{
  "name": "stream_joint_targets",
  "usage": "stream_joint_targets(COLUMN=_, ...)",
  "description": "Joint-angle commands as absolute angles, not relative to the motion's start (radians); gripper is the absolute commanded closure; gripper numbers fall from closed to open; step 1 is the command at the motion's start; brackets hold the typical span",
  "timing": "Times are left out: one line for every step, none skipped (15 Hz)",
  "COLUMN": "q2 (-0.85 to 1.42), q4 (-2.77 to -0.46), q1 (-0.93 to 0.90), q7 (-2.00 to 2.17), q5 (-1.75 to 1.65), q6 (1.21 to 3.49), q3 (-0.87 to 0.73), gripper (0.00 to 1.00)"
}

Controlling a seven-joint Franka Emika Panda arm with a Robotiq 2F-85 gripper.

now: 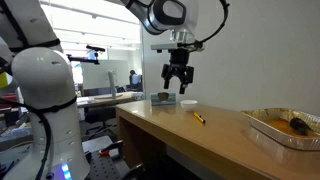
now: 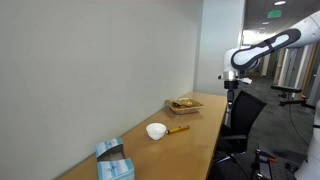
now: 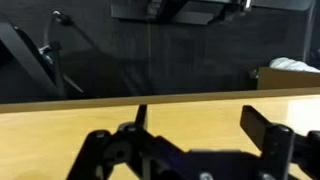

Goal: Move the marker to the left

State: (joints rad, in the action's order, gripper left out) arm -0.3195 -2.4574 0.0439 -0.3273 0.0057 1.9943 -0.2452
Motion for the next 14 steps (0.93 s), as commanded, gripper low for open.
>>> stream_joint_targets(q2=-0.318, q4=-2.456, q1=0.066, q7=-0.333, q5=0.013, q6=1.993, q3=-0.224, gripper=0.0)
stream_joint_targets(q2=-0.318, q4=-2.456, q1=0.066, q7=-0.333, q5=0.013, q6=1.993, q3=-0.224, gripper=0.0)
stream_joint_targets(q2=-0.318, q4=-2.456, q1=0.066, q7=-0.333, q5=0.013, q6=1.993, q3=-0.224, gripper=0.0)
stream_joint_targets(q2=-0.318, q4=-2.456, q1=0.066, q7=-0.333, q5=0.013, q6=1.993, q3=-0.224, gripper=0.0)
stream_joint_targets(q2=-0.318, q4=-2.456, q1=0.066, q7=-0.333, q5=0.013, q6=1.993, q3=-0.224, gripper=0.0)
stream_joint_targets(q2=-0.318, q4=-2.456, q1=0.066, q7=-0.333, q5=0.013, q6=1.993, q3=-0.224, gripper=0.0)
stream_joint_targets(q2=-0.318, q4=-2.456, q1=0.066, q7=-0.333, q5=0.013, q6=1.993, q3=-0.224, gripper=0.0)
stream_joint_targets(q2=-0.318, q4=-2.456, q1=0.066, q7=-0.333, q5=0.013, q6=1.993, q3=-0.224, gripper=0.0)
stream_joint_targets(q2=-0.31, q4=-2.452, q1=0.064, q7=-0.338, q5=0.004, q6=2.01, q3=-0.22, gripper=0.0)
stream_joint_targets(q2=-0.294, q4=-2.439, q1=0.058, q7=-0.363, q5=-0.019, q6=2.026, q3=-0.212, gripper=0.0)
stream_joint_targets(q2=-0.28, q4=-2.426, q1=0.049, q7=-0.398, q5=-0.031, q6=2.035, q3=-0.207, gripper=0.0)
stream_joint_targets(q2=-0.259, q4=-2.41, q1=0.041, q7=-0.424, q5=-0.055, q6=2.06, q3=-0.194, gripper=0.0)
stream_joint_targets(q2=-0.237, q4=-2.395, q1=0.037, q7=-0.435, q5=-0.083, q6=2.09, q3=-0.177, gripper=0.0)
stream_joint_targets(q2=-0.21, q4=-2.375, q1=0.03, q7=-0.456, q5=-0.1, q6=2.12, q3=-0.164, gripper=0.0)
